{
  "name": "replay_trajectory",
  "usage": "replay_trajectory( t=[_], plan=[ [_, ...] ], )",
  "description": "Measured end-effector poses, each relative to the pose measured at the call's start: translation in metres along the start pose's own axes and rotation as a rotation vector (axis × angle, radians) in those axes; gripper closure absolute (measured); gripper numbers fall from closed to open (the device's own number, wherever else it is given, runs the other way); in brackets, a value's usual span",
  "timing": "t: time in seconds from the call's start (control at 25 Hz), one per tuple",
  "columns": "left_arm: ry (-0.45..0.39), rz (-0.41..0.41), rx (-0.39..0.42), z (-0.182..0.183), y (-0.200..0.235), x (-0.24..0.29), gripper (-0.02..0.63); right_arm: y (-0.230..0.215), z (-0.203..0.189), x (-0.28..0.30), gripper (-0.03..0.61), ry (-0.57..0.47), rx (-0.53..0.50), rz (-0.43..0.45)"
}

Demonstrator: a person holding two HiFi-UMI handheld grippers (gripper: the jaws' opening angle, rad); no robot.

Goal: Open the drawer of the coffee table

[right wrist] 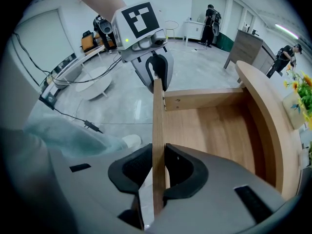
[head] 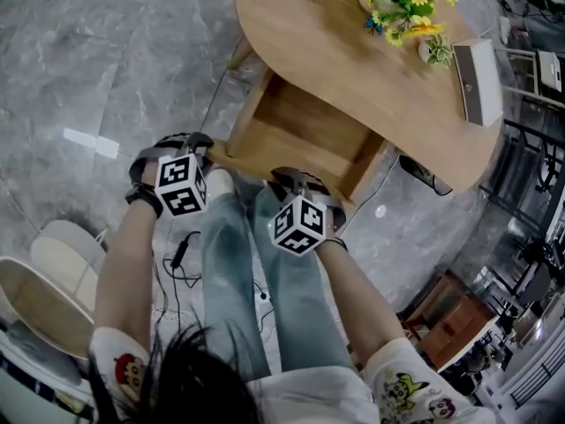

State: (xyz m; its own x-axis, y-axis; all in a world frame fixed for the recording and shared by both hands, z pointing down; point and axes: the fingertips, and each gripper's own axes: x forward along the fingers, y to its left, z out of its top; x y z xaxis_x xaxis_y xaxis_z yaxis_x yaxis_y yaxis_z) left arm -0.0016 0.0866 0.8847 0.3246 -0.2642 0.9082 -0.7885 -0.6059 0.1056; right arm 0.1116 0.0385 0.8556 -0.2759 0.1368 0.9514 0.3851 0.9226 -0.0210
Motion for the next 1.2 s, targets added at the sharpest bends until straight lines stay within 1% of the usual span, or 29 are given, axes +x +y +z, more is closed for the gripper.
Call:
replay_trajectory(
  t=[0.28,0.4,0.52,0.56,0.64,0.72,0.76,0.88,0.96,1.2],
  plan=[
    [0.034,0.021,-0.031,-0.01,-0.002,0.015,0.512,0.006,-0.006,0.016,0.506,0.014,-0.004,0.02],
    [0.055,0.035,-0.037,-0.012,-0.001,0.023,0.511,0.006,-0.01,0.022,0.502,0.02,-0.004,0.041],
    [0.056,0.042,-0.045,-0.012,0.001,0.024,0.509,0.009,-0.01,0.025,0.497,0.017,-0.004,0.076],
    [0.056,0.043,-0.068,-0.013,0.001,0.023,0.509,0.009,-0.01,0.025,0.497,0.02,-0.001,0.088],
    [0.053,0.047,-0.15,-0.017,0.003,0.022,0.506,0.008,-0.011,0.023,0.494,0.026,0.011,0.103],
    [0.033,0.048,-0.23,-0.018,0.0,0.018,0.506,0.011,-0.011,0.018,0.485,0.026,0.029,0.116],
    [0.023,0.05,-0.254,-0.018,-0.002,0.014,0.506,0.012,-0.012,0.015,0.485,0.027,0.038,0.119],
    [0.01,0.066,-0.301,-0.017,-0.001,-0.003,0.486,0.011,-0.007,0.004,0.46,0.029,0.067,0.117],
    [0.006,0.079,-0.323,-0.015,0.0,-0.018,0.48,0.008,-0.003,-0.006,0.456,0.028,0.081,0.108],
    [-0.028,0.136,-0.35,0.006,0.009,-0.07,0.48,-0.01,0.023,-0.049,0.453,-0.021,0.129,0.045]
  ],
)
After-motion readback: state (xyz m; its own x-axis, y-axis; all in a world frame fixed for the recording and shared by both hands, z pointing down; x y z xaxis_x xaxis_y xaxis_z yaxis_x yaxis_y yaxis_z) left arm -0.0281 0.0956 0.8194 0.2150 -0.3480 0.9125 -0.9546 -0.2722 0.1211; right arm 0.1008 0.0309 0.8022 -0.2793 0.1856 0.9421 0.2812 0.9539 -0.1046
